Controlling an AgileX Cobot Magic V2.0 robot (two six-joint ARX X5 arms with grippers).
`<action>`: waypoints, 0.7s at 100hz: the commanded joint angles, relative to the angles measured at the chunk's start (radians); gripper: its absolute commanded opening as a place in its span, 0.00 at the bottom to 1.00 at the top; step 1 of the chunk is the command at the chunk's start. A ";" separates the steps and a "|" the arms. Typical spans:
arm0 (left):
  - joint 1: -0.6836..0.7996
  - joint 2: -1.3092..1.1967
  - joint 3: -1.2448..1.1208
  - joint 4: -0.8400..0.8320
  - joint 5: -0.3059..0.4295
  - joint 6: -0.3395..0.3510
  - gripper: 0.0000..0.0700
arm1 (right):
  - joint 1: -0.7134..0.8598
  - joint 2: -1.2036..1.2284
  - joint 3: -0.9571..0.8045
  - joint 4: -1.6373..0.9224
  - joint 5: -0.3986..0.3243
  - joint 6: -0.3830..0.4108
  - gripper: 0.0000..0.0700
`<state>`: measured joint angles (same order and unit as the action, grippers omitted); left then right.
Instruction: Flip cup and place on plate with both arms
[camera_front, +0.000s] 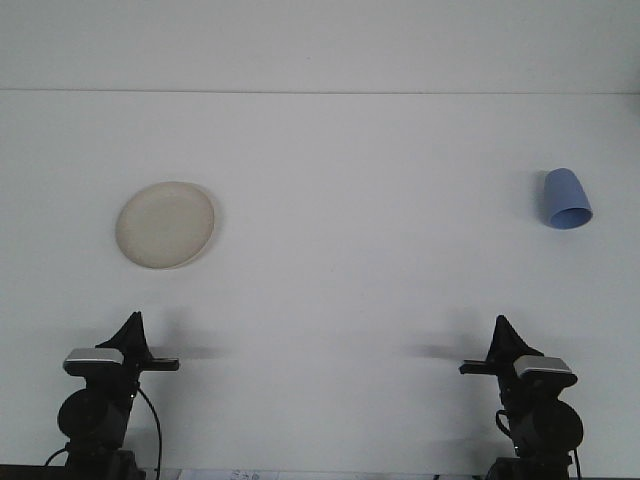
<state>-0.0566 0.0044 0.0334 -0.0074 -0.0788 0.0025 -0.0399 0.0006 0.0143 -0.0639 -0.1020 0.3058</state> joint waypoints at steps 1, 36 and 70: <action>0.000 -0.002 -0.019 0.010 -0.003 0.005 0.02 | 0.001 0.001 0.000 0.051 -0.003 0.100 0.01; 0.000 -0.001 -0.019 0.010 -0.003 0.005 0.02 | 0.000 0.217 0.406 -0.134 0.191 -0.062 0.62; 0.000 -0.002 -0.019 0.010 -0.003 0.005 0.02 | -0.031 0.714 0.721 -0.207 0.332 -0.308 0.65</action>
<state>-0.0566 0.0044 0.0334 -0.0074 -0.0788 0.0025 -0.0521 0.6228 0.6983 -0.2794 0.2161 0.0608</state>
